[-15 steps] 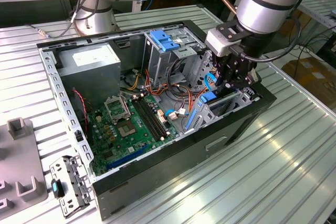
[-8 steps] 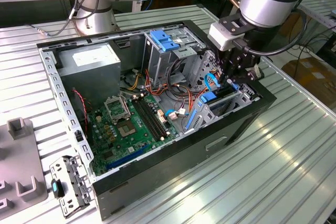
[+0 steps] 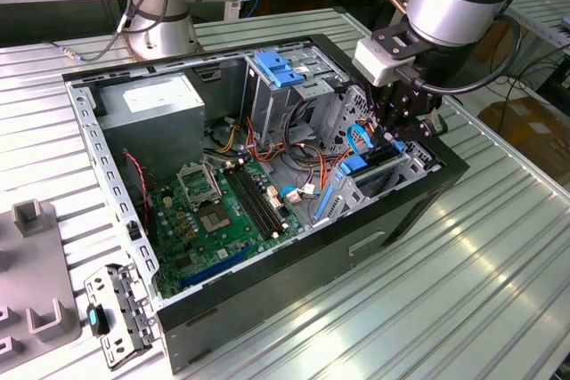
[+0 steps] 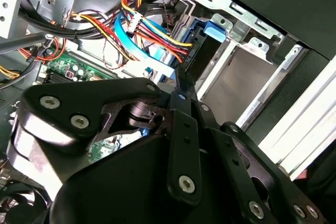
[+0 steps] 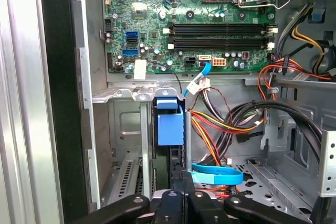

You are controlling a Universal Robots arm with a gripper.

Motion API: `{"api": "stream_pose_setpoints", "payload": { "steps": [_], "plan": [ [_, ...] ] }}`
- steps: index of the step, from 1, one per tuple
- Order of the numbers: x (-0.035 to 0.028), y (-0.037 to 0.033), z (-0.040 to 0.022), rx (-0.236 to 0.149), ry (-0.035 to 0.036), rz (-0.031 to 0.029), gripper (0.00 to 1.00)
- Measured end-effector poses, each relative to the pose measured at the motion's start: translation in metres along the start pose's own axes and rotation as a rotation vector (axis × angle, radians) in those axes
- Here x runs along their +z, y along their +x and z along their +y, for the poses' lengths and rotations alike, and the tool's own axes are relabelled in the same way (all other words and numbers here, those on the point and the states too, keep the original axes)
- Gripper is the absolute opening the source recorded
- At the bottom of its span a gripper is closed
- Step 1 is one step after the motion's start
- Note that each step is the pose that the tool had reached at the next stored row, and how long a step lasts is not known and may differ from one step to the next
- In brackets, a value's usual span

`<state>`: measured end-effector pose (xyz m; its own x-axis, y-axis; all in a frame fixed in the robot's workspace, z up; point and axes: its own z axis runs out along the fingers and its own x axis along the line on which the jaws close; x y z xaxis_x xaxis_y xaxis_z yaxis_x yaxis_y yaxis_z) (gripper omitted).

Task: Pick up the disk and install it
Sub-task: 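Insert the second disk wire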

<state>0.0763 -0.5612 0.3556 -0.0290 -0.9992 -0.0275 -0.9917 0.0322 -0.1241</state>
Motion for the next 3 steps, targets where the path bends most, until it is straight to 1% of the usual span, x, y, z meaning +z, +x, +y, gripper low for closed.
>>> {"api": "stream_pose_setpoints", "payload": {
  "steps": [1,3],
  "plan": [
    [0.0,0.0,0.0,0.0,0.0001,0.0018,0.11],
    [0.0,0.0,0.0,0.0,0.0001,0.0021,0.11]
  ]
}}
